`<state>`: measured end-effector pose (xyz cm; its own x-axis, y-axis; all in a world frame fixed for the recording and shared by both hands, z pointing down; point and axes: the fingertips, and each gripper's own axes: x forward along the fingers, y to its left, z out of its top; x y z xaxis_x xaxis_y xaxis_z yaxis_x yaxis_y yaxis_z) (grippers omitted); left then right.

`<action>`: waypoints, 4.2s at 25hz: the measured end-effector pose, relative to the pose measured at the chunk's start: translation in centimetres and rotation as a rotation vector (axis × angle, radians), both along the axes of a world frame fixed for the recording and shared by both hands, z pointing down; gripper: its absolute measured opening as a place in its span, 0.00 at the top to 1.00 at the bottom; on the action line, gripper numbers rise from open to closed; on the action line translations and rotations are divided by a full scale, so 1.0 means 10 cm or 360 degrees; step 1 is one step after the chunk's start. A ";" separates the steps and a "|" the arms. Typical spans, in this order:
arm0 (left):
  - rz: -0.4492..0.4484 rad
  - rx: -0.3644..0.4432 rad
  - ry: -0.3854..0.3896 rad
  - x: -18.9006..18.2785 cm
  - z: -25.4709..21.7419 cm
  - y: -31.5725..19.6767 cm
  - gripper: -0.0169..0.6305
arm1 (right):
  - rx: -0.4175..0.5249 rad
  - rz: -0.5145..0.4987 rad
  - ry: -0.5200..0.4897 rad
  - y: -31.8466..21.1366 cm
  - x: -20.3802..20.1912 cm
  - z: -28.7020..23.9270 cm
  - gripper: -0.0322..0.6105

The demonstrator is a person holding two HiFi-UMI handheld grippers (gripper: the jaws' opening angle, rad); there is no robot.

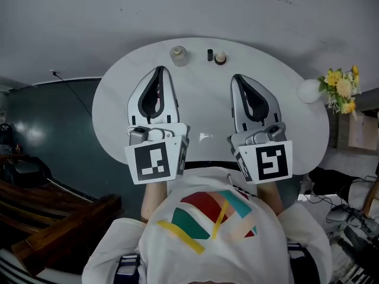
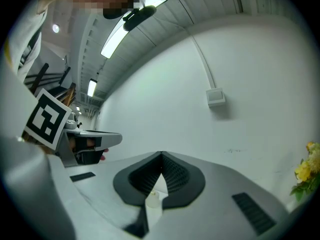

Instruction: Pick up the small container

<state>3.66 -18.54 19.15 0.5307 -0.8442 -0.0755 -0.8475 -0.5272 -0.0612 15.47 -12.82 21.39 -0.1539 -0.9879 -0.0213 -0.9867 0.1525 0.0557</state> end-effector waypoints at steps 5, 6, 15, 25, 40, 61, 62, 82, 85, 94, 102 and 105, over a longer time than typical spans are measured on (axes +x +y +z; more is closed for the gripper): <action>-0.0004 0.0016 0.0012 -0.05 -0.05 -0.05 0.95 | 0.0033 -0.0062 -0.0044 -0.06 -0.09 -0.05 0.93; -0.0009 0.0019 0.0016 -0.06 -0.06 -0.06 0.95 | 0.0032 -0.0084 -0.0058 -0.09 -0.11 -0.06 0.93; -0.0068 -0.0009 0.0011 -0.18 0.01 -0.25 0.95 | 0.0045 -0.0224 -0.0129 -0.48 -0.25 -0.12 0.84; -0.0117 -0.0068 -0.0025 -0.31 0.20 -0.43 0.95 | -0.0017 -0.0396 -0.0096 -0.99 -0.54 0.02 0.64; -0.0158 -0.0319 -0.0008 -0.43 0.89 -0.73 0.95 | -0.0375 -0.0409 0.0047 -1.78 -0.81 0.89 0.46; -0.0168 -0.0606 0.0014 -0.55 1.93 -1.21 0.95 | -0.0806 -0.0266 0.0206 -2.50 -0.87 2.32 0.39; -0.0172 -0.0614 0.0014 -0.57 1.97 -1.23 0.95 | -0.0821 -0.0263 0.0205 -2.52 -0.88 2.37 0.39; -0.0223 -0.0742 -0.0031 -0.80 2.63 -1.42 0.95 | -0.0961 -0.0209 0.0135 -2.73 -0.90 3.13 0.39; -0.0232 -0.0748 -0.0035 -0.82 2.68 -1.44 0.95 | -0.0976 -0.0200 0.0125 -2.75 -0.91 3.21 0.39; -0.0242 -0.0775 -0.0058 -0.84 2.82 -1.47 0.95 | -0.0934 -0.0130 0.0064 -2.85 -0.89 3.30 0.39; -0.0240 -0.0788 -0.0061 -0.86 2.89 -1.49 0.95 | -0.0904 -0.0116 0.0073 -2.86 -0.88 3.30 0.42; -0.0245 -0.0795 -0.0056 -0.87 2.89 -1.50 0.95 | -0.0903 -0.0115 0.0074 -2.86 -0.89 3.30 0.42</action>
